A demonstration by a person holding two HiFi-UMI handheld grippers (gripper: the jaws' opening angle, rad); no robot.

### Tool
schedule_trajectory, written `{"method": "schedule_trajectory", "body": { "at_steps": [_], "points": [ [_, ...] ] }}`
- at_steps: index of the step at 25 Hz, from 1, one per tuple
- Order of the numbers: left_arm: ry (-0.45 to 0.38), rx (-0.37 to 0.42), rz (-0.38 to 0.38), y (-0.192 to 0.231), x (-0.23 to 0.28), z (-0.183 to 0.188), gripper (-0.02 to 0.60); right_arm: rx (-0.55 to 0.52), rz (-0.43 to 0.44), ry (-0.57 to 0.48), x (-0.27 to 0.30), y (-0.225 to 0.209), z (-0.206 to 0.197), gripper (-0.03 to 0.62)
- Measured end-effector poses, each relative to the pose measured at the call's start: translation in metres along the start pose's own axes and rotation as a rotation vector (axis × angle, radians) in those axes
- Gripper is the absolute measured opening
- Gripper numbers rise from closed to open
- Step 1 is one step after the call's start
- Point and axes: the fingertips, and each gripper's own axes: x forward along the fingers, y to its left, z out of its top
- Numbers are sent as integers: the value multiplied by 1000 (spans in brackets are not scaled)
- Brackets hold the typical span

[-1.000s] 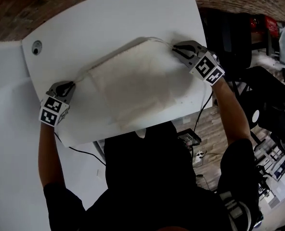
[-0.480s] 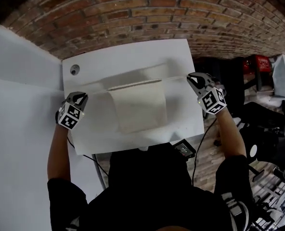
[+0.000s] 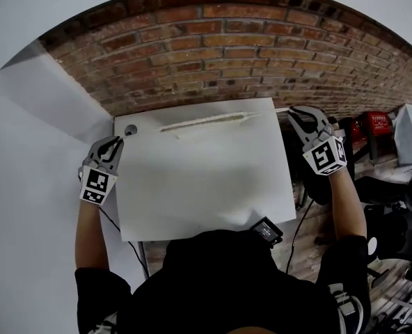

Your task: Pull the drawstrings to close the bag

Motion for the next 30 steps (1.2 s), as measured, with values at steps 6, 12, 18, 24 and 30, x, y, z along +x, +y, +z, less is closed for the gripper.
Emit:
{"method": "schedule_trajectory", "body": {
  "at_steps": [6,12,18,24,30],
  "points": [
    [-72,31,77,26,-60,29,41,-94,-72,-78,-13,-39,53,44],
    [-72,277,189,78,-109,109,41,-114,-166,-121,-37,-83,83,44],
    [-99,518,282,126,-152,203,41,-140,-281,-159,-86,-149,116,44],
    [-122,673,377,172,-179,278,41,-234,-398,-168,-136,-215,157,44],
    [-146,710,422,200,-197,317,41,-248,-453,-174,-169,-254,193,44]
  ]
}}
